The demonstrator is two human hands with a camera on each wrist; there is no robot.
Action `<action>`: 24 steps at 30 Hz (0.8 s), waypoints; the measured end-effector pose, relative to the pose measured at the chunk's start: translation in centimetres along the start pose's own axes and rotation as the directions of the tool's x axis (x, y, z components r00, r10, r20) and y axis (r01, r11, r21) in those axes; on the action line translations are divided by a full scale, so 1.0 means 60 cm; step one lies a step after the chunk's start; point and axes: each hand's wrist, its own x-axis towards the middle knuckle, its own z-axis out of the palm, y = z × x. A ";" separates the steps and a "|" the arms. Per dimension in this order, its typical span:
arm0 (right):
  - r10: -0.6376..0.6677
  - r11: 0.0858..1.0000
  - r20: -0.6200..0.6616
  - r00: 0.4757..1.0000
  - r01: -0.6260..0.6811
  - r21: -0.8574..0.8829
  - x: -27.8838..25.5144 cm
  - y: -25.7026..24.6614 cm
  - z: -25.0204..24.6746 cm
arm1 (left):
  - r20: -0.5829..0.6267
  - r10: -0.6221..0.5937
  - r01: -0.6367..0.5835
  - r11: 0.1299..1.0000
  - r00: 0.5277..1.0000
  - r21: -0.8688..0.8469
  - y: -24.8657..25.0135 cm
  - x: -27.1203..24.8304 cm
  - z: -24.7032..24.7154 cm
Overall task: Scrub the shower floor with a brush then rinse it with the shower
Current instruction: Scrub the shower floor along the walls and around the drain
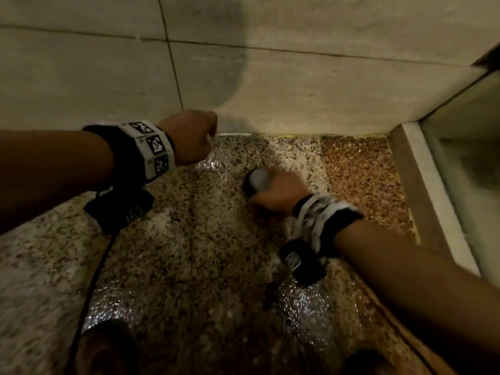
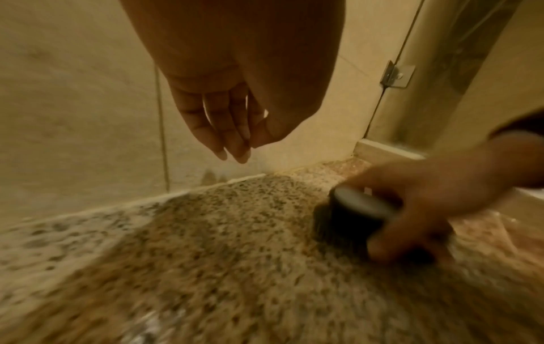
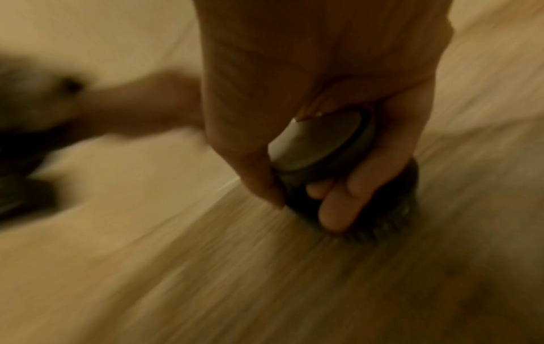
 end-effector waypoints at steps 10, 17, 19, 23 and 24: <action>-0.350 0.898 0.230 0.908 0.395 -0.193 -0.052 -0.082 0.074 | 0.146 0.157 -0.155 0.988 0.977 -0.025 0.080 -0.020 0.049; 0.041 0.950 -0.167 0.985 -0.090 -0.298 0.021 0.106 -0.088 | 0.202 0.233 -0.254 0.964 0.951 0.084 0.067 -0.044 0.065; -0.076 0.929 -0.073 0.994 0.044 -0.368 0.008 0.088 -0.046 | 0.210 0.275 -0.304 0.945 0.938 0.118 0.078 -0.044 0.061; -0.423 0.742 0.267 0.866 0.500 -0.446 -0.070 0.008 0.037 | 0.369 0.414 -0.481 0.870 0.832 0.110 0.127 -0.064 0.084; -0.425 0.710 0.290 0.858 0.514 -0.481 -0.077 0.005 0.037 | 0.393 0.410 -0.482 0.870 0.823 0.103 0.134 -0.071 0.097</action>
